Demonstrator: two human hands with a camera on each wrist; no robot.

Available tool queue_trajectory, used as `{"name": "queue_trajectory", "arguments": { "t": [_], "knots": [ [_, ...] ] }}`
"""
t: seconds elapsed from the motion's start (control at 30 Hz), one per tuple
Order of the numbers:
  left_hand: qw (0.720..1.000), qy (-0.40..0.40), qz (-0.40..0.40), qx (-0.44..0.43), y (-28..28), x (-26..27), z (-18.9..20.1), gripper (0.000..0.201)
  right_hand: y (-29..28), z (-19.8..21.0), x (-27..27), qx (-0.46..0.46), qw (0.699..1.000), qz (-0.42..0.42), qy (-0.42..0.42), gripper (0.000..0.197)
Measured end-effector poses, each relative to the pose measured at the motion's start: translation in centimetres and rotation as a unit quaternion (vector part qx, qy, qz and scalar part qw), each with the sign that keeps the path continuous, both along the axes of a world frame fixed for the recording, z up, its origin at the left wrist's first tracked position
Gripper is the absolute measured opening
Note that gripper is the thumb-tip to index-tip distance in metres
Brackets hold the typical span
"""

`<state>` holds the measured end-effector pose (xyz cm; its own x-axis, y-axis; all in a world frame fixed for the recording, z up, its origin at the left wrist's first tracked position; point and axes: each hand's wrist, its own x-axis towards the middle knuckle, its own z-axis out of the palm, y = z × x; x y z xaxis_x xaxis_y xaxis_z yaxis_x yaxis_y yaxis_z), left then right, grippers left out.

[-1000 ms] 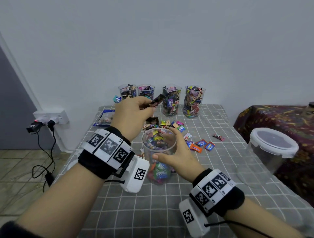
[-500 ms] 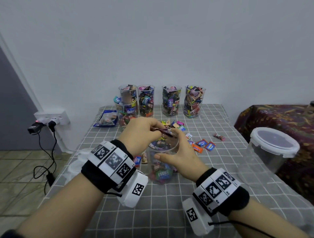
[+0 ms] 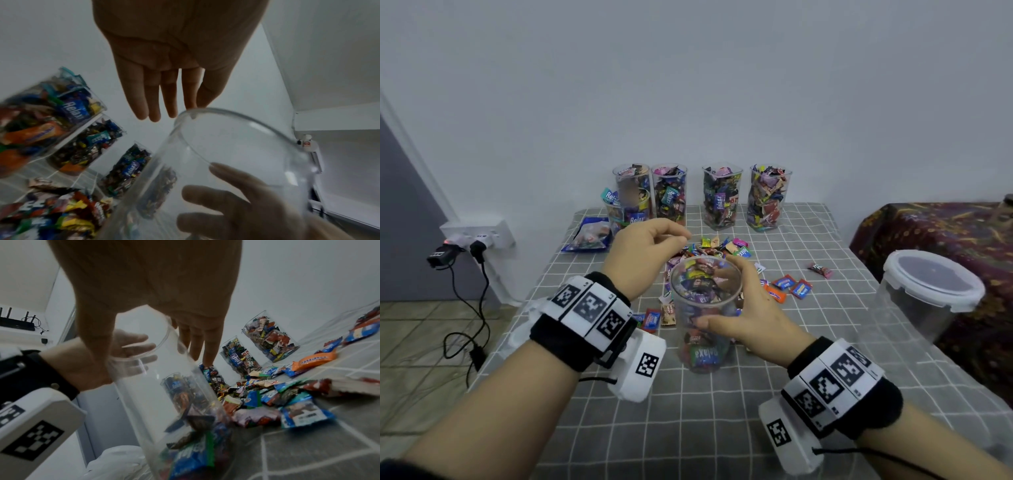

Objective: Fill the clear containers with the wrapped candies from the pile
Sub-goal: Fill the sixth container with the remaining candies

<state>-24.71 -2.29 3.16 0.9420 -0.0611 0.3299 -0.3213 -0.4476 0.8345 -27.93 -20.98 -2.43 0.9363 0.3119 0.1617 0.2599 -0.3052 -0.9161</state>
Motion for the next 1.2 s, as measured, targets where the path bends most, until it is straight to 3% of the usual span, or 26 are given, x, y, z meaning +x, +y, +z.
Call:
{"name": "queue_trajectory", "arguments": {
  "t": [0.1, 0.17, 0.3, 0.43, 0.6, 0.73, 0.9, 1.2],
  "knots": [
    [0.999, 0.033, 0.019, 0.002, 0.8, 1.5, -0.9, 0.019, -0.9, -0.1, 0.2, -0.063, 0.995, 0.072, 0.022, 0.086],
    [0.998, 0.054, 0.033, 0.004, 1.4, 2.7, -1.8, 0.019, -1.9, -0.9, 1.3, -0.135, 0.987, 0.068, 0.048, 0.086],
    [0.995, 0.079, 0.056, 0.014, 1.8, 4.9, -3.4, 0.017, -4.4, -2.3, 5.2, -0.229, 0.963, -0.109, 0.087, 0.072],
    [0.988, 0.112, 0.056, 0.094, 1.3, 6.9, -4.2, 0.004, -7.0, -2.1, 9.3, -0.284, 0.917, -0.258, 0.112, 0.072],
    [0.965, 0.191, 0.044, 0.177, 0.7, 9.7, -5.5, 0.031, -9.7, -2.7, 12.6, -0.339, 0.857, -0.349, 0.168, 0.063],
    [0.951, 0.245, 0.015, 0.190, 0.2, 11.7, -6.8, 0.049, -9.6, -4.2, 14.5, -0.351, 0.848, -0.327, 0.224, 0.057],
    [0.944, 0.254, 0.004, 0.209, 0.1, 13.9, -7.9, 0.054, -7.8, -3.7, 17.1, -0.375, 0.865, -0.263, 0.208, 0.039],
    [0.934, 0.285, -0.012, 0.217, -1.1, 17.5, -8.6, 0.065, -3.3, -1.8, 22.0, -0.391, 0.886, -0.158, 0.195, 0.060]
  ]
}}
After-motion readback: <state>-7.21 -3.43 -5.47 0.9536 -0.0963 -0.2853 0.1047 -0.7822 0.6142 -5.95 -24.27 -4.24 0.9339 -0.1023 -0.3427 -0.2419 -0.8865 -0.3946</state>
